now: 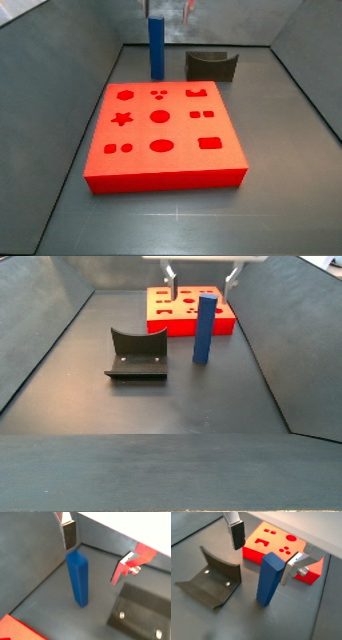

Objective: Pick up the rectangle object. Move up. Move to above the board. Insert the rectangle object.
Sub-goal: Pick up the rectangle object.

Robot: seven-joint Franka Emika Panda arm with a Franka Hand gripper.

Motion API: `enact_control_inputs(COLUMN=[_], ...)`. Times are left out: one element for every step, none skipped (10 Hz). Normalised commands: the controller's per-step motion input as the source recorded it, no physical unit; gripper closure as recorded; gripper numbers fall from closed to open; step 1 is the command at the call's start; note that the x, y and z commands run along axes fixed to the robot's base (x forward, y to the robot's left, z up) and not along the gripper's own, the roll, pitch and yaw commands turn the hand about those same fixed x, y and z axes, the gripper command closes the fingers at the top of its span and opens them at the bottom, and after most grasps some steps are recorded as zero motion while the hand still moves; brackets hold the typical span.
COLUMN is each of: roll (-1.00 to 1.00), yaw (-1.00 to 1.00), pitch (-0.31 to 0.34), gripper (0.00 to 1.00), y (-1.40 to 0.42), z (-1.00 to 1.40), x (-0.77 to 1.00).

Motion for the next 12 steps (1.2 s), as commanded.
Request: enact_control_inputs(roll=[0.00,-0.01,0.00,0.00,0.00,0.00,0.00,0.00,0.00,0.00,0.00,0.00], yaw=[-0.29,0.00,0.00,-0.09,-0.11,-0.10,0.00,0.00,0.00,0.00,0.00,0.00], pitch=[-0.031,-0.044,-0.034,-0.034,-0.044,-0.040,0.000,0.000,0.000,0.000,0.000,0.000], gripper=[0.00,0.00,0.00,0.00,0.00,0.00,1.00,1.00,1.00,1.00,1.00,1.00], y=[-0.09,0.00,0.00,0.00,0.00,0.00,0.00,0.00,0.00,0.00,0.00,0.00], z=[-0.33,0.00,-0.02,-0.14,-0.15,-0.12,0.00,0.00,0.00,0.00,0.00,0.00], x=[0.00,0.00,0.00,-0.26,-0.28,-0.26,0.00,0.00,0.00,0.00,0.00,0.00])
